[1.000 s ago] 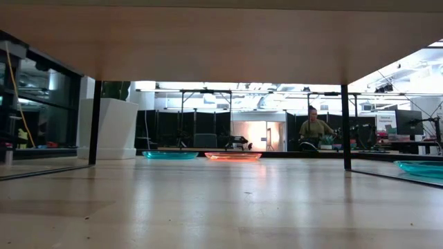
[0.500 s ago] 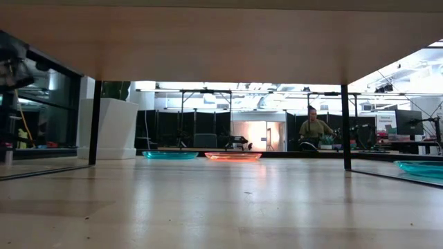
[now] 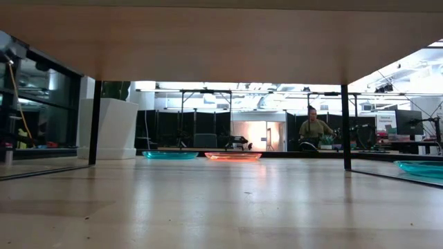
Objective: Place and stack plates onto a shelf
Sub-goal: Put the bottom left orange transparent plate on the shelf
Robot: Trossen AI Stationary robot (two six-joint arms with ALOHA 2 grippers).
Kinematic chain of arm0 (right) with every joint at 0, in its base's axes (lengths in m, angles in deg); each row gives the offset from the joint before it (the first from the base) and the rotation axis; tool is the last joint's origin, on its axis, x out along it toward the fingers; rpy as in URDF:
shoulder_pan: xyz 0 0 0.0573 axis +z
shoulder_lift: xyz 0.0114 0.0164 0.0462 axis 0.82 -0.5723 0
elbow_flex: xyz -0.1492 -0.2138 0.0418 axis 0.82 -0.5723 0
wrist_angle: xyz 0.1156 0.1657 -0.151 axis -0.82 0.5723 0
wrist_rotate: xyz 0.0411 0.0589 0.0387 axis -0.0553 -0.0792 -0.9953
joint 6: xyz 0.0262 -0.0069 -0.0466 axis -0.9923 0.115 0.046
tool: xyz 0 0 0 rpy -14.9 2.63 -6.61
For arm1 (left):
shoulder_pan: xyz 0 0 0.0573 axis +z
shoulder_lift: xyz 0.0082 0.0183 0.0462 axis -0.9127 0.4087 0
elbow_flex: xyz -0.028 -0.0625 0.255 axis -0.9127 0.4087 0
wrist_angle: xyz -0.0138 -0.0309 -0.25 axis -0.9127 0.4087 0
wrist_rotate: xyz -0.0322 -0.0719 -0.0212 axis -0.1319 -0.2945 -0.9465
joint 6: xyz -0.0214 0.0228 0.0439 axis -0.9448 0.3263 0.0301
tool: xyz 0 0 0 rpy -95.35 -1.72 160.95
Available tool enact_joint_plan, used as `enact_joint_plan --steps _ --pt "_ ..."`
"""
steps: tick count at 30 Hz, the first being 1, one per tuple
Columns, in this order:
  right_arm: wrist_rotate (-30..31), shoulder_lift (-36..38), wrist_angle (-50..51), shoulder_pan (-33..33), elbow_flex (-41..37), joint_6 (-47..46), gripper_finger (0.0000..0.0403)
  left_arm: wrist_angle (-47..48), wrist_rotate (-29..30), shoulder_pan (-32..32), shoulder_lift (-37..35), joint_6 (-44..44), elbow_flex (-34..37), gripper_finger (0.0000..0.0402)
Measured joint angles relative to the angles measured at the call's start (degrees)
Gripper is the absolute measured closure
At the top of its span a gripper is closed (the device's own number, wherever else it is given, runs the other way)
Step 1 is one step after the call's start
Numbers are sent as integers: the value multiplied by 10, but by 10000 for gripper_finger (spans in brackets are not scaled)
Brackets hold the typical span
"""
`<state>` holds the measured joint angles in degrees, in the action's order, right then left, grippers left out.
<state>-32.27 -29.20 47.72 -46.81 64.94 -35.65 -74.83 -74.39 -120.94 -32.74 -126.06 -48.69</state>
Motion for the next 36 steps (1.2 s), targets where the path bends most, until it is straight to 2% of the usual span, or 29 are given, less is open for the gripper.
enact_joint_plan --steps 8,11,27,36 --pt "0 0 0 0 0 1 214 8 56 -8 60 128 0 243" --pt "0 0 0 0 0 0 214 17 55 -8 68 148 0 243" --pt "0 0 1 0 0 1 214 43 53 -8 105 154 0 243" --pt "0 0 13 0 0 0 214 36 30 -7 131 135 -2 243"
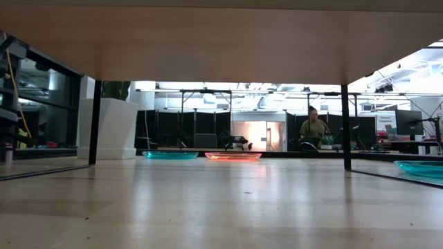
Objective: Place and stack plates onto a shelf
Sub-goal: Put the bottom left orange transparent plate on the shelf
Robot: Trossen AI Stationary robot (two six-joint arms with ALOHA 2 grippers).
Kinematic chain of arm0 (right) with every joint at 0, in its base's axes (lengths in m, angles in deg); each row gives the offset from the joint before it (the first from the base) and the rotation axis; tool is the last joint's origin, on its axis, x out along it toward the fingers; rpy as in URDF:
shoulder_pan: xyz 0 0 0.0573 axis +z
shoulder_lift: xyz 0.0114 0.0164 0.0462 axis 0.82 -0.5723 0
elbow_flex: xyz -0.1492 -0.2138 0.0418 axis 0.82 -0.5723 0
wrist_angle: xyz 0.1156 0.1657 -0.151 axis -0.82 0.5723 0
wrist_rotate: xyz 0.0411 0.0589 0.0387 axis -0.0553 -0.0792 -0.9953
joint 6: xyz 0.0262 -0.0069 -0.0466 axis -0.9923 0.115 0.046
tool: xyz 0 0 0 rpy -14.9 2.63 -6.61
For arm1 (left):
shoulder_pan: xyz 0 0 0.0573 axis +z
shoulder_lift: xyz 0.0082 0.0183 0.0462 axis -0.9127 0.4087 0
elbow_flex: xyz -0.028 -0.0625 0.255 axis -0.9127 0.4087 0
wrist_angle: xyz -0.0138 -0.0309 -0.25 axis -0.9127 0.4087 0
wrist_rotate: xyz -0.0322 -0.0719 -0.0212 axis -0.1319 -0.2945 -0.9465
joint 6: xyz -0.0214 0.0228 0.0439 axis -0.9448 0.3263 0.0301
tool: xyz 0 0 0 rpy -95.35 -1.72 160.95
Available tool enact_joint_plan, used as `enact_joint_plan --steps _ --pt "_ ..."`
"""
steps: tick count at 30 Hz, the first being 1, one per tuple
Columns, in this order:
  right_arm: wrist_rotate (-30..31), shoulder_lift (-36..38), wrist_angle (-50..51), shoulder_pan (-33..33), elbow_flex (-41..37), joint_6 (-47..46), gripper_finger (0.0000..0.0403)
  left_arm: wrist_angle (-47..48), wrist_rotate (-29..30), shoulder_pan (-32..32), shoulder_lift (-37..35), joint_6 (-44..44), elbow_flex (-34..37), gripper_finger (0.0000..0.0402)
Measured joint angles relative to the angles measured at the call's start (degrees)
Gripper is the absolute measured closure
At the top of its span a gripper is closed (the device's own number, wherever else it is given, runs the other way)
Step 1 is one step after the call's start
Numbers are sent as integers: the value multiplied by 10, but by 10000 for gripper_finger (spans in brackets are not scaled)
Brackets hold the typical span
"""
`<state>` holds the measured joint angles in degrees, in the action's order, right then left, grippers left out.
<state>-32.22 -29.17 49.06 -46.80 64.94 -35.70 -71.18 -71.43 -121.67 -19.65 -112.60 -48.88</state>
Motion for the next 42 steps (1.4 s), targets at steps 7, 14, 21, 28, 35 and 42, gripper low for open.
enact_joint_plan --steps 7,14,21,28,35,42 --pt "0 0 0 0 0 1 214 -3 -2 0 1 -1 1 262" --pt "0 0 0 0 0 2 214 1 -9 0 0 -1 1 371" --pt "0 0 4 0 0 2 214 3 -28 0 -18 -12 2 398" --pt "0 0 7 0 0 2 214 5 -57 8 -87 -57 3 401" --pt "0 0 18 0 0 2 214 4 -112 56 -183 -102 -11 401" --pt "0 0 29 0 0 2 214 3 -231 107 -250 -169 -44 401"
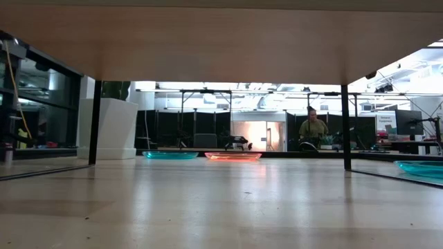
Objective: Place and stack plates onto a shelf
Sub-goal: Put the bottom left orange transparent plate on the shelf
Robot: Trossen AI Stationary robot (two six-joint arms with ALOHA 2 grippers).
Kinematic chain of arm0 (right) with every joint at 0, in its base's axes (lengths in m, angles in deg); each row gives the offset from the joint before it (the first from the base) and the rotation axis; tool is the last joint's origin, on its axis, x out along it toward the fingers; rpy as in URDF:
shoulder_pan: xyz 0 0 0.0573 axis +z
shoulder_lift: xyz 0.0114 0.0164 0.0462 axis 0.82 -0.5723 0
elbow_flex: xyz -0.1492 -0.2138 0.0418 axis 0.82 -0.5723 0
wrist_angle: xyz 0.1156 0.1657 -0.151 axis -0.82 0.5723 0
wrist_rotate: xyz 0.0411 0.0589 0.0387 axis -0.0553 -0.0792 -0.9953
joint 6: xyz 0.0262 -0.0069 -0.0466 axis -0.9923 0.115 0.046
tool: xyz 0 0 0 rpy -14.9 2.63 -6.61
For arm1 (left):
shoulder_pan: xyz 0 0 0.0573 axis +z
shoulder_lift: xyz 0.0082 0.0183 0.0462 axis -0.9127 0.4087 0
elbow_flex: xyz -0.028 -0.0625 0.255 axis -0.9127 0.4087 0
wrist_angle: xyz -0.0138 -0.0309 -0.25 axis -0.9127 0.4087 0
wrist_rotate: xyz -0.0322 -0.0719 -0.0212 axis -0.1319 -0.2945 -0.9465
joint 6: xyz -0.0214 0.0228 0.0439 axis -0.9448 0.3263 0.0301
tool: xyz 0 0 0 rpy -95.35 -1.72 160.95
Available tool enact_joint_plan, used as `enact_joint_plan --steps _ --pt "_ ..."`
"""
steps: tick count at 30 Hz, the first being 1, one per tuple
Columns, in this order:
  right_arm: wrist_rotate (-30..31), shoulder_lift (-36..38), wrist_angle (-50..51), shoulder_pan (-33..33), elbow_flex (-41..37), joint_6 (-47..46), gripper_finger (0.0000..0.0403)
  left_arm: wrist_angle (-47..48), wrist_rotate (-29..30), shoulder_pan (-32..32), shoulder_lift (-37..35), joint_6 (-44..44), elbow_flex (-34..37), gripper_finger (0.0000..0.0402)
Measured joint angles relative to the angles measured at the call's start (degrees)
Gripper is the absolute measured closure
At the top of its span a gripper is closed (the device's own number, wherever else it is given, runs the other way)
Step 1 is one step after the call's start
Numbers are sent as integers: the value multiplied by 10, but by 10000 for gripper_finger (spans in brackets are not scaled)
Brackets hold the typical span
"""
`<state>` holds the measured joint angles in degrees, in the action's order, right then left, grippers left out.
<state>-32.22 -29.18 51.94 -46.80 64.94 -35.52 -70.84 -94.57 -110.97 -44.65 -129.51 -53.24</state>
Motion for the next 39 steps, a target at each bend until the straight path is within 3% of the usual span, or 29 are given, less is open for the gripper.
enact_joint_plan --steps 3,6,12,18,21,24,27,31,39 --pt "0 0 5 0 0 0 214 0 -48 1 -15 -33 -19 401" --pt "0 0 11 0 0 0 214 0 -41 2 -19 -39 -46 401" --pt "0 0 17 0 0 0 214 -1 68 36 -21 82 -118 401" --pt "0 0 28 0 0 0 214 -2 203 115 -1 252 -187 401" --pt "0 0 35 0 0 0 214 -2 288 163 26 272 -211 401" --pt "0 0 38 0 0 0 214 -6 324 214 64 260 -219 401" --pt "0 0 40 0 0 0 214 -8 309 263 112 221 -220 401" --pt "0 0 40 0 0 0 214 -24 234 308 179 203 -220 401" --pt "0 0 49 0 0 -1 214 -59 118 351 252 202 -220 401"
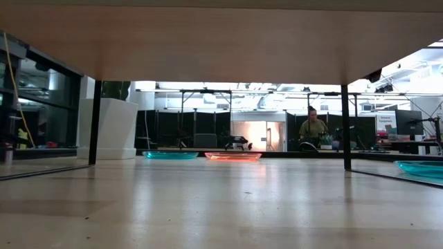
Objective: Place and stack plates onto a shelf
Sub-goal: Put the bottom left orange transparent plate on the shelf
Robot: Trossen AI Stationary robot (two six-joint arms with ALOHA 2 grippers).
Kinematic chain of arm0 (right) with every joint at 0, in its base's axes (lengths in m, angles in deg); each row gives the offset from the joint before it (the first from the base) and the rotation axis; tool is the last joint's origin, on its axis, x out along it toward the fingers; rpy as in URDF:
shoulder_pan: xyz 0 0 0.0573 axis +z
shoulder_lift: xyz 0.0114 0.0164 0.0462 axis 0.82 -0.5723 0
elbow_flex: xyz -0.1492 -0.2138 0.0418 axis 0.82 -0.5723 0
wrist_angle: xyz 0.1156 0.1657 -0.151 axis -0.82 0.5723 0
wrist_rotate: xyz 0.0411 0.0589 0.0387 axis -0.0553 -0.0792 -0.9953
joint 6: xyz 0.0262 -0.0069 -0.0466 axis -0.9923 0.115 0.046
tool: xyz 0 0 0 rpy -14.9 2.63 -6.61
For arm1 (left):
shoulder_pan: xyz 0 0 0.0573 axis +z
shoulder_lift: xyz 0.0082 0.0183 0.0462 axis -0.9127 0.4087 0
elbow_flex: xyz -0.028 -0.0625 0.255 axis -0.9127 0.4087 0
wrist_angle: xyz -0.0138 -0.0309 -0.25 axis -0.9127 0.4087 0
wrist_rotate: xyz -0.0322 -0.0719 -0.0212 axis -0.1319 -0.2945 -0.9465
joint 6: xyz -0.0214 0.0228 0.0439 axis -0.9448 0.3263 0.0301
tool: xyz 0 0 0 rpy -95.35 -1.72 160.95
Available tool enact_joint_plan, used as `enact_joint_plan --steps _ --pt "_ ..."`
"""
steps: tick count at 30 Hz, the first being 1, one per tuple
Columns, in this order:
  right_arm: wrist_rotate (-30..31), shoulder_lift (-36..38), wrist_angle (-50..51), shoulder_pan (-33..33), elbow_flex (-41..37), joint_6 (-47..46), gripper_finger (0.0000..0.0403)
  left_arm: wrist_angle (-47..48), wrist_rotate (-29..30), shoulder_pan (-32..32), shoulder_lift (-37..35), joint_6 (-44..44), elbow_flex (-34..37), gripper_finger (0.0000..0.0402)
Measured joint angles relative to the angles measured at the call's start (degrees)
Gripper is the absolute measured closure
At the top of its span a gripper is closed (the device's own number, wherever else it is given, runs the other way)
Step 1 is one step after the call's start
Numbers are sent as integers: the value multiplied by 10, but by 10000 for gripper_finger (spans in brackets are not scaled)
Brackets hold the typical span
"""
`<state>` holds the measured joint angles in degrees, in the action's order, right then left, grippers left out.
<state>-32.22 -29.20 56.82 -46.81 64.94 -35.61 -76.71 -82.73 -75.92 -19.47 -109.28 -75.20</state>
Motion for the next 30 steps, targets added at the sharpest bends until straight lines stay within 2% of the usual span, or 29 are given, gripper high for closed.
enact_joint_plan --steps 13,30 --pt "0 0 14 0 0 -1 214 32 -1 0 7 50 0 401" --pt "0 0 13 0 0 -1 214 20 3 0 29 91 0 393"
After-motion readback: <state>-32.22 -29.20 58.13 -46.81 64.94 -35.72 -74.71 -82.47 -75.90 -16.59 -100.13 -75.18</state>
